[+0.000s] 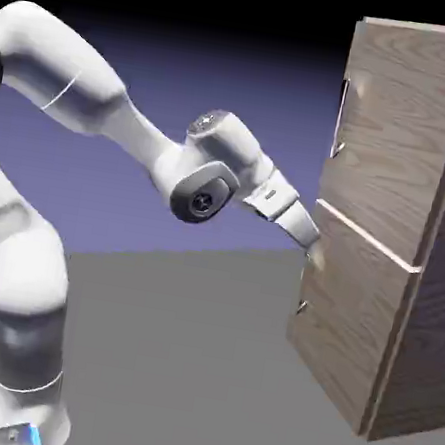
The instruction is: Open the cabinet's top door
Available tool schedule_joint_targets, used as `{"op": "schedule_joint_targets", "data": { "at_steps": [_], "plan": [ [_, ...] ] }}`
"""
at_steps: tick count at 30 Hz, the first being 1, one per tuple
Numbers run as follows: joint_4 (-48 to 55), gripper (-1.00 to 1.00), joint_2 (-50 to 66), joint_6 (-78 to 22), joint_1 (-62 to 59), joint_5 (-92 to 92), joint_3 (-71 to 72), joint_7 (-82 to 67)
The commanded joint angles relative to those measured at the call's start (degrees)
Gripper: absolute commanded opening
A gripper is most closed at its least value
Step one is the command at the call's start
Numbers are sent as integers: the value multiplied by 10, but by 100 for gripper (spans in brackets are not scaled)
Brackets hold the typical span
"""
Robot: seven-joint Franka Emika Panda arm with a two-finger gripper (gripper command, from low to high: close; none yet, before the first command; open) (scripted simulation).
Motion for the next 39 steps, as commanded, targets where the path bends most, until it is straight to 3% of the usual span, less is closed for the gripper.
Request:
{"op": "schedule_joint_targets", "data": {
  "at_steps": [1, 39],
  "plan": [
    [5, 0, -13, -7, -16, 25, 12, -8],
    [206, 0, -520, -266, -609, 972, 461, -307]
  ]
}}
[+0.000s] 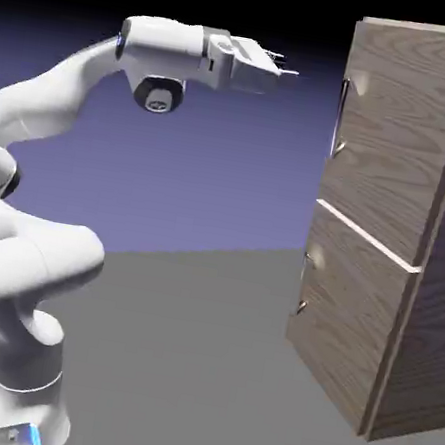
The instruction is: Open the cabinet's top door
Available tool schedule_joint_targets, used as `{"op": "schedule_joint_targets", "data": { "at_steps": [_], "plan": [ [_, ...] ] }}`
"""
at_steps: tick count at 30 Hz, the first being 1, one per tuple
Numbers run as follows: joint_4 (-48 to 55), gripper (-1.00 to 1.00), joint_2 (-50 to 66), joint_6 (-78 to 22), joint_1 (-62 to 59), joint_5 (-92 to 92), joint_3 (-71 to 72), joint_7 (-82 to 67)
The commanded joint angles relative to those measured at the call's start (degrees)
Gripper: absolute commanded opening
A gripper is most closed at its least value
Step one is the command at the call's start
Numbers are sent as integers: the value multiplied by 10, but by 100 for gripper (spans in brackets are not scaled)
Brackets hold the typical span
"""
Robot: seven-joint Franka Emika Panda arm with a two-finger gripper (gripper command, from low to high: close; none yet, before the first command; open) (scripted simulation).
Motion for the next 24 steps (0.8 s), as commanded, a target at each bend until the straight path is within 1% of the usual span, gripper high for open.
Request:
{"op": "schedule_joint_targets", "data": {
  "at_steps": [1, 9, 11, 15, 16, 17, 24],
  "plan": [
    [5, 0, -13, -7, -16, 25, 12, -8],
    [48, 0, -120, -61, -141, 224, 106, -71],
    [50, 0, -126, -64, -147, 235, 111, -74],
    [128, 0, -112, -60, -227, 271, 123, -73],
    [128, -100, -112, -60, -227, 271, 123, -73],
    [128, -100, -112, -60, -227, 271, 123, -73],
    [-15, -100, -104, -225, -151, 356, 80, -216]
  ]
}}
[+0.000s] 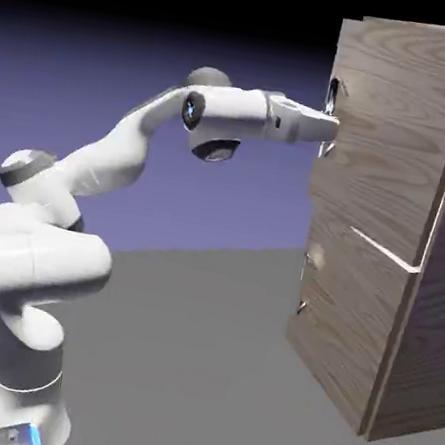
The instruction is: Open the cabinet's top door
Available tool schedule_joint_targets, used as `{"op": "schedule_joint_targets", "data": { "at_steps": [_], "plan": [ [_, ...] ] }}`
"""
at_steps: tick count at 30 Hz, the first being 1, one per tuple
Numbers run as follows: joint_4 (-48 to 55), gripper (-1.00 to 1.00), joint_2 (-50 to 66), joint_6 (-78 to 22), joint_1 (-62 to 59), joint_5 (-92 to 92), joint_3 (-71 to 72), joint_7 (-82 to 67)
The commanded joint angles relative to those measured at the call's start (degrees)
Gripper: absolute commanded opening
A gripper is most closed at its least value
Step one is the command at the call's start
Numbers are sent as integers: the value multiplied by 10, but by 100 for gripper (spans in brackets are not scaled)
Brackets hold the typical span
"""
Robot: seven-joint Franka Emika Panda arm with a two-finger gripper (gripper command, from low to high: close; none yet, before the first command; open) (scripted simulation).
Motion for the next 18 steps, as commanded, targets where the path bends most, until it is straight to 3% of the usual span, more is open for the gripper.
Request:
{"op": "schedule_joint_targets", "data": {
  "at_steps": [1, 9, 18],
  "plan": [
    [-18, -100, 4, -24, 8, 4, -8, -16],
    [-128, -100, 55, -224, 38, -3, -83, -125],
    [-180, -100, 149, -448, 4, -76, -179, -223]
  ]
}}
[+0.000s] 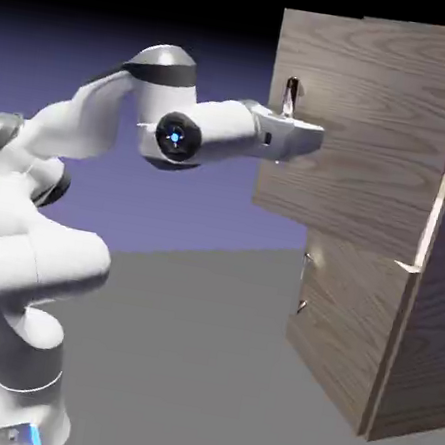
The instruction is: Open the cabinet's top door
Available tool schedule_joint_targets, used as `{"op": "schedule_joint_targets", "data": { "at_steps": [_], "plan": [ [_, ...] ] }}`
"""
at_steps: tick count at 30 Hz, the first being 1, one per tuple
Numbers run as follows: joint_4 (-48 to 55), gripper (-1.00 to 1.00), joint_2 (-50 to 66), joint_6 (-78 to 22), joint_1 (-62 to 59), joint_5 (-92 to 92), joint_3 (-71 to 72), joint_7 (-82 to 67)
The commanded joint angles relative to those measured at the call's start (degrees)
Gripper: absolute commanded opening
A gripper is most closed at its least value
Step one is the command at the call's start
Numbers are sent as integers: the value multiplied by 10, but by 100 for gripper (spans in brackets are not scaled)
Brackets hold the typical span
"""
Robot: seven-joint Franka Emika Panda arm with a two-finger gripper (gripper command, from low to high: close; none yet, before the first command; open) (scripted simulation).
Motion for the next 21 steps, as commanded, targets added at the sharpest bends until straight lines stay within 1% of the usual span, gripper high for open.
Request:
{"op": "schedule_joint_targets", "data": {
  "at_steps": [1, 6, 10, 16, 21],
  "plan": [
    [-1, -100, 13, -24, -8, -11, -10, -11],
    [7, -100, 90, -149, -55, -74, -51, -69],
    [33, -100, 166, -249, -104, -135, -69, -125],
    [104, -100, 290, -375, -186, -240, -64, -219],
    [185, -100, 394, -442, -250, -334, -31, -299]
  ]
}}
